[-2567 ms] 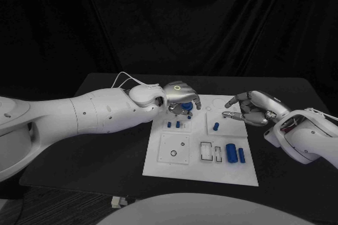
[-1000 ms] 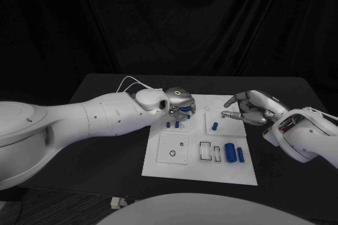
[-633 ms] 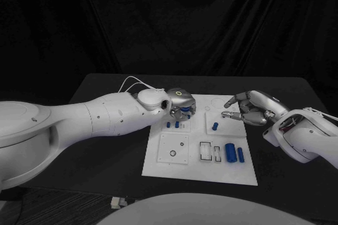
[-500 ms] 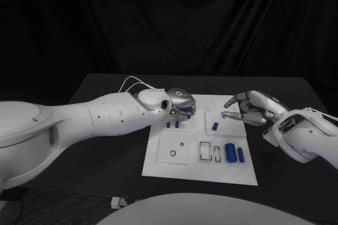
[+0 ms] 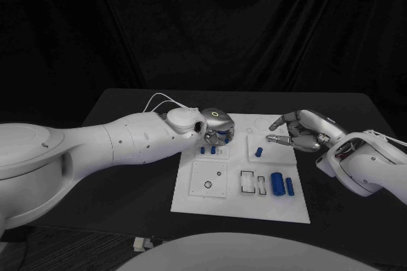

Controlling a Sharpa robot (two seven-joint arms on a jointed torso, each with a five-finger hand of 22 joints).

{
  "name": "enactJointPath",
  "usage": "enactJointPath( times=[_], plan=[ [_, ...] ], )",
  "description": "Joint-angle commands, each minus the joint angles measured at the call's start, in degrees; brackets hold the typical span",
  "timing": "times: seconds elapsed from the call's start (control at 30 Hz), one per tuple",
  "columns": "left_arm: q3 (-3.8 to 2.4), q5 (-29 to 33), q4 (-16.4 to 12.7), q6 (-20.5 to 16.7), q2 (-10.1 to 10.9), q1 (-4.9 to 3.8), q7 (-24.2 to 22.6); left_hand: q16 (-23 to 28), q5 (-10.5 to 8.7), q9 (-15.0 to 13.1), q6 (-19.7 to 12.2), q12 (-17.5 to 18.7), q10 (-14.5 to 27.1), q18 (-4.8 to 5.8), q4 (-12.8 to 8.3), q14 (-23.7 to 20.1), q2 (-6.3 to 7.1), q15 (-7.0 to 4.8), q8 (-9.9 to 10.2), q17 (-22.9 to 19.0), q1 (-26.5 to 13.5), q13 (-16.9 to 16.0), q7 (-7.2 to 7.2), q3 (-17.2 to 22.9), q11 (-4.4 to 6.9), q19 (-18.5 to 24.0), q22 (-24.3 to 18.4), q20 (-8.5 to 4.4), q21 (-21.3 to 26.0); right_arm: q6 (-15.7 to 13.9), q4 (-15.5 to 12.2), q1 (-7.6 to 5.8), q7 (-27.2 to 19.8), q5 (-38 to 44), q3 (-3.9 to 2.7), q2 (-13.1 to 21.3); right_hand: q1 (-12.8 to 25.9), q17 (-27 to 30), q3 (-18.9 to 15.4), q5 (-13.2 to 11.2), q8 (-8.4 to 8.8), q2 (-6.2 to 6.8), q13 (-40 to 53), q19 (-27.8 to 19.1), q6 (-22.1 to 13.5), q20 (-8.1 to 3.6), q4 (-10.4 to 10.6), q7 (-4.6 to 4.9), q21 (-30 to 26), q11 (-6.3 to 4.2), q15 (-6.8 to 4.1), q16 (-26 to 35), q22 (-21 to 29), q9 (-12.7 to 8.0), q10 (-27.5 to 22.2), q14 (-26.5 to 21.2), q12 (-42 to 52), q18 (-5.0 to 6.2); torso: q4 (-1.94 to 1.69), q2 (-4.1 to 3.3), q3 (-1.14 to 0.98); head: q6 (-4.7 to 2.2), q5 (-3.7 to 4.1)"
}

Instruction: Assemble the parts on the task board

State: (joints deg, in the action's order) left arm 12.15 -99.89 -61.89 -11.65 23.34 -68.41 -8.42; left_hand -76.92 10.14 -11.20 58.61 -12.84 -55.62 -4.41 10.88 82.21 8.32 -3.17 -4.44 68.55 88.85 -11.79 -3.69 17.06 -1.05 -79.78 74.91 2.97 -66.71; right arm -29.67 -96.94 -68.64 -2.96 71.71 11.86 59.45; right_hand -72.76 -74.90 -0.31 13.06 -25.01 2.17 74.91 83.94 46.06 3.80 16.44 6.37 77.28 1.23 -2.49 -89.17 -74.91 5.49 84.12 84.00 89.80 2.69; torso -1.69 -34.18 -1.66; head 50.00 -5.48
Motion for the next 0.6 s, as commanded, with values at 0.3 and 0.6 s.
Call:
enactJointPath(
  times=[0.3,0.6],
  plan=[
    [0.0,0.0,0.6,-3.2,-0.5,0.75,-2.8,1.3,0.4,-0.1,3.6,0.9,-3.7,-0.81,-0.7,-0.1,-0.66,-0.09,-1.2,-2.0,0.0,1.3,0.04,2.2,0.17,0.1,6.7,0.12,1.1,0.2,0.0,0.17,0.2,0.1,-0.03,0.1,-0.5,-13.2,-0.2,0.4,0.3,-0.05,14.9,-0.1,0.4,0.23,0.0,-0.13,-0.3,0.36,0.25,0.3,-10.8,-0.1,5.8,5.5,0.1,0.52,0.0,0.01,-0.01,0.0,-0.07],
    [0.0,0.0,-1.3,-8.9,1.5,0.86,-4.3,2.2,2.01,-0.6,7.3,1.9,-7.7,-0.61,-2.1,0.4,-0.79,-0.6,-2.6,-3.4,-0.3,2.5,0.45,3.1,0.69,-0.7,7.1,-0.21,0.5,0.1,-0.1,0.18,0.2,0.1,-0.03,0.3,-0.5,-13.2,-0.2,0.4,0.3,-0.05,14.9,-0.1,0.4,0.23,0.0,-0.13,-0.3,0.36,0.25,0.3,-10.8,-0.1,5.8,5.5,0.1,0.52,0.0,0.01,0.01,0.0,0.05]
  ],
)
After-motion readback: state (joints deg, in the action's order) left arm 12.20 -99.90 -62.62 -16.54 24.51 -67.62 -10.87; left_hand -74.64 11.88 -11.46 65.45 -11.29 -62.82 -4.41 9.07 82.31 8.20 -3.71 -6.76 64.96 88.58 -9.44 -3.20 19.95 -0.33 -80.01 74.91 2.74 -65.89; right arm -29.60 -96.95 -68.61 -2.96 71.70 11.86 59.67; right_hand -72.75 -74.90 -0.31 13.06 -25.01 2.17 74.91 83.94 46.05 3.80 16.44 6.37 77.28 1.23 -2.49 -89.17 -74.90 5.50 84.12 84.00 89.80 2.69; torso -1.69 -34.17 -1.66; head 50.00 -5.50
